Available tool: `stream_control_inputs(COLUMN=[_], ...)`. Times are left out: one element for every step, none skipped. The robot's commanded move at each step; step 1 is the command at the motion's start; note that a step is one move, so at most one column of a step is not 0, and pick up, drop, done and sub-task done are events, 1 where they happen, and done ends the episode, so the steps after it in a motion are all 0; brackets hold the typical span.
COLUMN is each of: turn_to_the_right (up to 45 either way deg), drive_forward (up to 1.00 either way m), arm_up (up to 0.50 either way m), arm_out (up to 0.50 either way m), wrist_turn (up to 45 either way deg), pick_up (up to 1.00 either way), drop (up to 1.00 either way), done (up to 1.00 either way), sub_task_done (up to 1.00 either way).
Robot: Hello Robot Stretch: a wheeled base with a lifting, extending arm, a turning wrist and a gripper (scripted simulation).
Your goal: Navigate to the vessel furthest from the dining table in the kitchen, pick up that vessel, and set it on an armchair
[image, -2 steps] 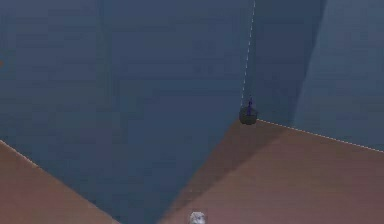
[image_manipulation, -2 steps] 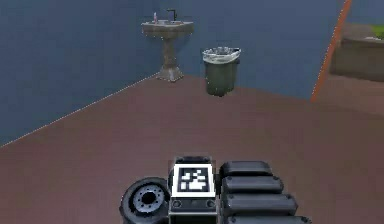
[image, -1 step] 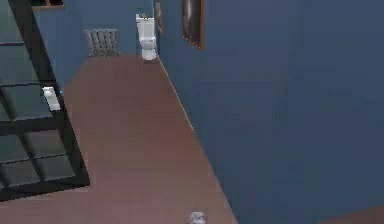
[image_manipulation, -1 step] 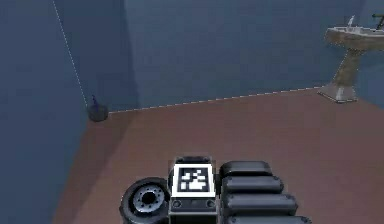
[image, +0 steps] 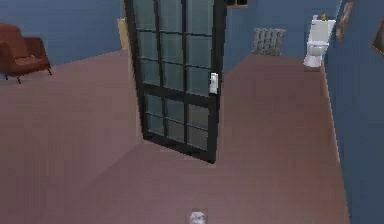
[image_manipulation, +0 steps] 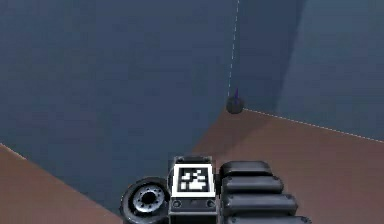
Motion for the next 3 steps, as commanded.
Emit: stream_control_inputs(turn_to_the_right=[0.0,-39.0,0.0], drive_forward=[0.65,0.0,1.0], arm_up=[0.0,0.0,0.0], arm_out=[0.0,0.0,0.0], wrist_turn=[0.0,0.0,0.0], pick_up=[0.0,0.0,0.0], drop=[0.0,0.0,0.0], done=[0.0,0.0,0.0], sub_task_done=[0.0,0.0,0.0])
